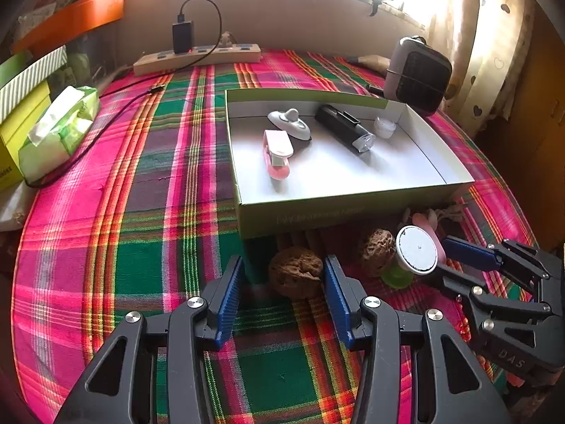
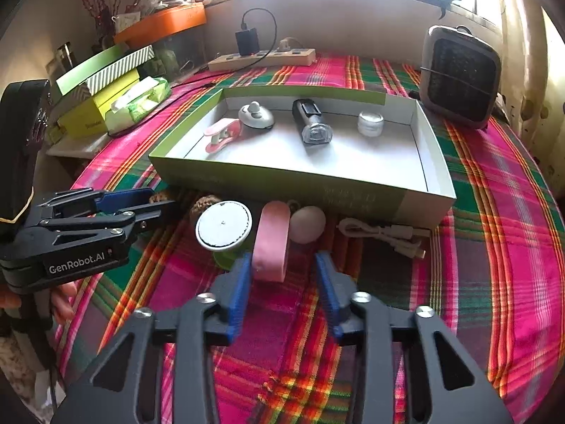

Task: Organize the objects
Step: 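Close the right gripper on the pink block while the left gripper approaches a walnut, then close the left gripper on the walnut while the right gripper holds the pink block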

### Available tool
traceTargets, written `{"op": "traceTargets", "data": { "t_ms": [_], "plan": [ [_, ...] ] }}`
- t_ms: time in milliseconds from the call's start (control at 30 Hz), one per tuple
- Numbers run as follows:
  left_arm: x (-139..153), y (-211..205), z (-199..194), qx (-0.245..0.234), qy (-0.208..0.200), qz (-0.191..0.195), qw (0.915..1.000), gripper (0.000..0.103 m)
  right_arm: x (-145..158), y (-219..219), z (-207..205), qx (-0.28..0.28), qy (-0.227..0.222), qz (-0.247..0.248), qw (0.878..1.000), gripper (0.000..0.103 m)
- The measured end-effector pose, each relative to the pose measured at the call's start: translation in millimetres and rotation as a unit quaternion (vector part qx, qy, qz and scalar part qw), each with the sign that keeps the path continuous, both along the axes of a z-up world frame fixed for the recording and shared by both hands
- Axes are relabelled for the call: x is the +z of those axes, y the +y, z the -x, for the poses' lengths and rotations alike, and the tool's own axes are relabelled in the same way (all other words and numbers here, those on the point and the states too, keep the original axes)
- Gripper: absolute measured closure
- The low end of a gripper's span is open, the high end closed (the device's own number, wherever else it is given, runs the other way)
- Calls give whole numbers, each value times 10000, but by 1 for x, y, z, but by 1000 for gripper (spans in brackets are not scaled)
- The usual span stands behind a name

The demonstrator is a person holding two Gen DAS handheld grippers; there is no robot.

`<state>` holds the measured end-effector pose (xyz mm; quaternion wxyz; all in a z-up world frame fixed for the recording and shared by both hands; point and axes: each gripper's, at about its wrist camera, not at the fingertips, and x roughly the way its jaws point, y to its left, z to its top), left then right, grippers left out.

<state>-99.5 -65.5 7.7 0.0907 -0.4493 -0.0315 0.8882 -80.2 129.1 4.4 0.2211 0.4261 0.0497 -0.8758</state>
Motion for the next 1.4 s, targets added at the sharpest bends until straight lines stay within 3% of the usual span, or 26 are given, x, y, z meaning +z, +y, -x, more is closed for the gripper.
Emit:
{"op": "traceTargets", "data": {
  "t_ms": [133,1100,1200,1333,1400],
  "plan": [
    [0,0,1,82,-30,-53,9999,59,-2,0,-2,61,-39,19,10000,84],
    [-1,2,-4,260,-4,-2,9997,60,-1,60,-16,-161,-56,-152,9997,84],
    [0,0,-4,301,19,-60,9995,60,-2,60,-14,-67,-57,-63,9999,80],
    [0,-3,-4,390,14,-181,9991,59,-2,57,-9,0,-36,-19,10000,58],
    [0,-3,-4,384,30,-164,9991,59,-3,54,-7,28,20,-98,9999,58]
  ]
}}
